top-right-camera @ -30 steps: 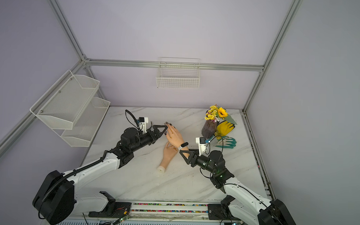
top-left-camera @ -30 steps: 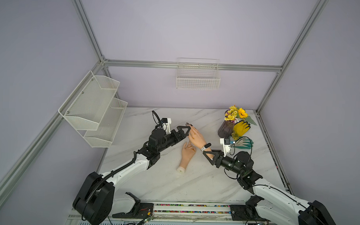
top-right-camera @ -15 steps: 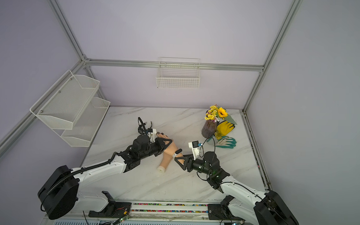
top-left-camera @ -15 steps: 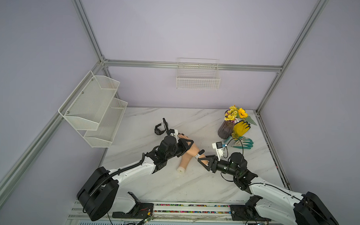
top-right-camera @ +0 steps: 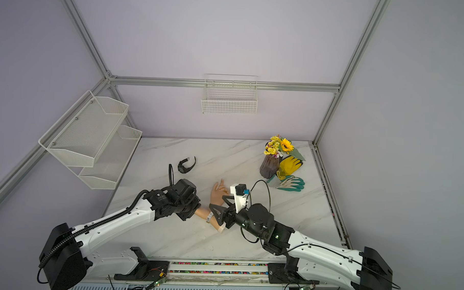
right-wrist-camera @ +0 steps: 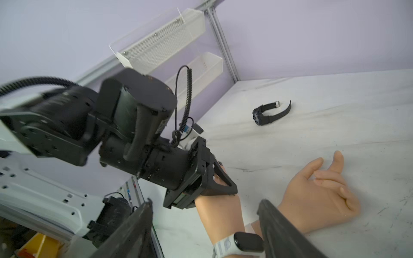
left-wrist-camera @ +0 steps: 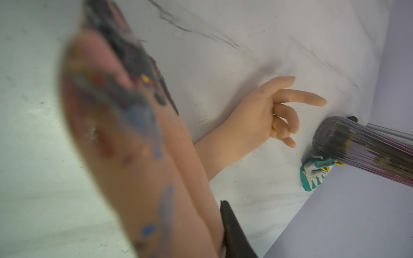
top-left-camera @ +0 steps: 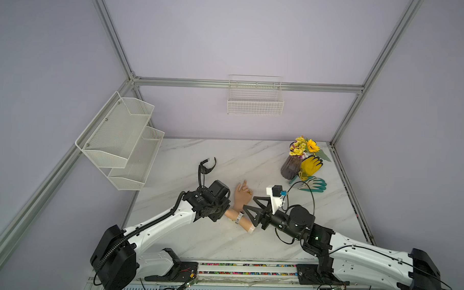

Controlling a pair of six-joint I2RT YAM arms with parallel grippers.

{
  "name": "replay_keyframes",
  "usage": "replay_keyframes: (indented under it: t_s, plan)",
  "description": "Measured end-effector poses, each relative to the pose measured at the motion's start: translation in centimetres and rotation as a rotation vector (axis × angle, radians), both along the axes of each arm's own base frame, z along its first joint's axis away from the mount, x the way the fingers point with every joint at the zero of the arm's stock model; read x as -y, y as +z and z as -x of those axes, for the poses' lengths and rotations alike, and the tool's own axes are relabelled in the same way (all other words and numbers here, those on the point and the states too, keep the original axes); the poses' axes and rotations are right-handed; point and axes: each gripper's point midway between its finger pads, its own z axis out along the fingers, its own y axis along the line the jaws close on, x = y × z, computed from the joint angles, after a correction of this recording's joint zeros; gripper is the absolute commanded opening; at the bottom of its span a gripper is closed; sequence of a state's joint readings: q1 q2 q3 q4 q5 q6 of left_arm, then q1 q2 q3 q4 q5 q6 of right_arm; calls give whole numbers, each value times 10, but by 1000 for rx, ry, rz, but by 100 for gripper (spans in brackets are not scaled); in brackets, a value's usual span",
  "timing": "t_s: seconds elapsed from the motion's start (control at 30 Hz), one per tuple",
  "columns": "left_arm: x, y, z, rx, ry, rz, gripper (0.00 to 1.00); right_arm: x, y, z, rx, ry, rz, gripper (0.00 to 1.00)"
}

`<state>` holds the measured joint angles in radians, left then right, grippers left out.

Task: Take off the watch
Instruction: Pick up the hand from the center of the board, then place the hand at the center of the board.

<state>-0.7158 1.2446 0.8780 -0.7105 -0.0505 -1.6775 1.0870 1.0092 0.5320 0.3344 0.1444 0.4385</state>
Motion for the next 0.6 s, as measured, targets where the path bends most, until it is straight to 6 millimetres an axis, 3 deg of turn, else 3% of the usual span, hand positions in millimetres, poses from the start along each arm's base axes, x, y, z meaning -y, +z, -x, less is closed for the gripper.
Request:
replay_keyframes:
  t_s: [0.1, 0.27, 0.43, 0.6]
  plan:
    - [-15, -3, 10, -33, 65, -18, 1, -25, -43, 0, -39, 8, 143, 78]
    - [-43, 4, 19, -22, 151, -34, 3, -47, -100, 10, -85, 82, 289, 80]
    - [-64, -5, 24, -54, 199, -63, 5, -64, -135, 27, -119, 198, 352, 79]
    - [-74, -24, 35, -120, 189, -88, 10, -87, -158, 34, -141, 285, 376, 56]
